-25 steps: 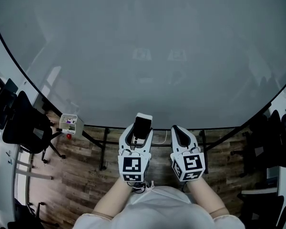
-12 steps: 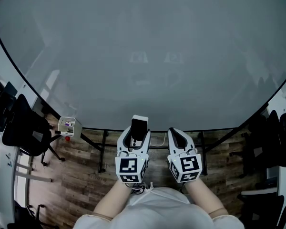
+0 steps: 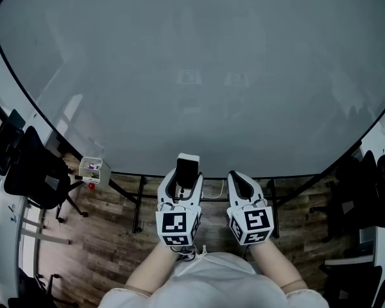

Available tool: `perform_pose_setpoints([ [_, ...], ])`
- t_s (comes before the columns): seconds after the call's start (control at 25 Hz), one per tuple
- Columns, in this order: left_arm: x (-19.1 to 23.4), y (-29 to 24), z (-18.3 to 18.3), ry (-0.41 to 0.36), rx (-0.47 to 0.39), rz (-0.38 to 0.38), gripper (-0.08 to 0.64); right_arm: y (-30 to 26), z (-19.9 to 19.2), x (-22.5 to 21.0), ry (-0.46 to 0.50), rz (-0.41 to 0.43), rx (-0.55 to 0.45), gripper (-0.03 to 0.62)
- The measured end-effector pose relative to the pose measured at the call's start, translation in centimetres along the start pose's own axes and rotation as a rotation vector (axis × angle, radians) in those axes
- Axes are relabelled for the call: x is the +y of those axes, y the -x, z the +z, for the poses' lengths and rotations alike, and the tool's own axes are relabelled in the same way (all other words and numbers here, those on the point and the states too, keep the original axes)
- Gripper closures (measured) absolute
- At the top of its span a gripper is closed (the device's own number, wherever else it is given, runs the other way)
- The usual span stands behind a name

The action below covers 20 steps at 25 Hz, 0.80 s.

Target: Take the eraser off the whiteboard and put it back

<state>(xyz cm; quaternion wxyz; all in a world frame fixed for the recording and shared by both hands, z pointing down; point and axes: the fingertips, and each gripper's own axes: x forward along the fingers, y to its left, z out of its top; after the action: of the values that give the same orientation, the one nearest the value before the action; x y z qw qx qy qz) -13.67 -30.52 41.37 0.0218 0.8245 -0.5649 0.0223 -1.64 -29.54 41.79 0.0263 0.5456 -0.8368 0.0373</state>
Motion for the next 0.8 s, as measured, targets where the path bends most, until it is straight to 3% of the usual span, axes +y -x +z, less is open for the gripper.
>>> perform_pose_setpoints([
  [0.8, 0.7, -4.4, 10.6, -0.083, -0.183, 0.003, 0.301, -1.1, 1.6, -1.5, 0.014, -0.011, -0.027, 0.565],
])
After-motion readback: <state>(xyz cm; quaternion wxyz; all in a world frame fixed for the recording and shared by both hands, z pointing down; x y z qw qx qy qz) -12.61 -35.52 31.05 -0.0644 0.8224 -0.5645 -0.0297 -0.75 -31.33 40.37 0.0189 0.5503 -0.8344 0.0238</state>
